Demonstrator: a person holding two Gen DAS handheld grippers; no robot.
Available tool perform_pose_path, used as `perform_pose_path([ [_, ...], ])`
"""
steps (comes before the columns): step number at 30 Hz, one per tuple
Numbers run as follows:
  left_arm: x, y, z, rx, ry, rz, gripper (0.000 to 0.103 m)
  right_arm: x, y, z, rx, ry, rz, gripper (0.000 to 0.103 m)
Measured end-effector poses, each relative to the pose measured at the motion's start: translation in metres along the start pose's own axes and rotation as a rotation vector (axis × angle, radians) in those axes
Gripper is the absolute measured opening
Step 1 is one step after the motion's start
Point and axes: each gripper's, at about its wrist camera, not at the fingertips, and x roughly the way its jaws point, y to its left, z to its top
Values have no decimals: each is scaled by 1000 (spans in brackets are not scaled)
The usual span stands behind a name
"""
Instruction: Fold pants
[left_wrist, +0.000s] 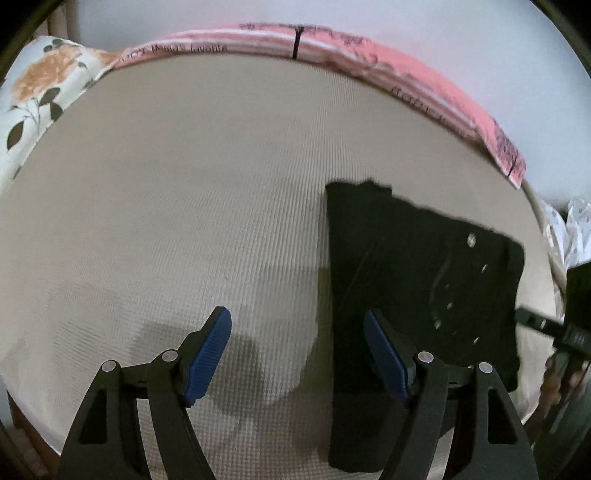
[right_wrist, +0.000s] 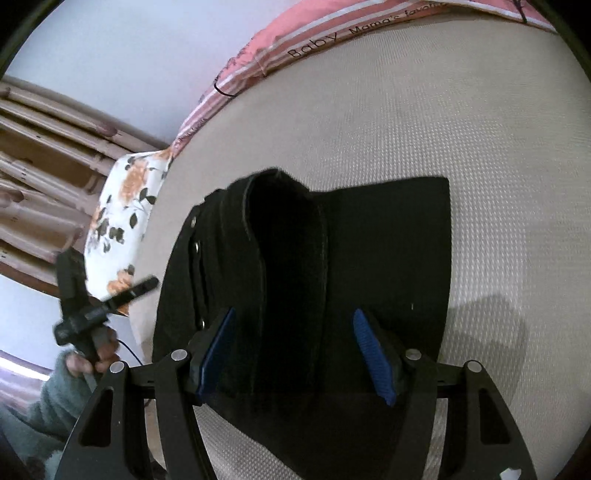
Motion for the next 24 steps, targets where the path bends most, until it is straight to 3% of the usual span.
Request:
perform_pose_path([
  [4, 11, -2, -2, 0, 11, -4, 75, 10, -2, 13, -10, -10, 60, 62],
  [12, 24, 0, -2, 5, 22, -1, 76, 34, 1, 28, 2, 2, 151, 38],
  [15, 24, -1, -2, 13, 13, 7, 77, 35, 7, 27, 34, -9, 143, 23],
  [19, 20, 2, 2, -7, 15, -13, 77, 16, 28, 18, 59, -72, 89, 10],
  [24, 4, 2, 10, -18, -30, -47, 77, -24, 51, 8, 66, -150, 53, 9],
])
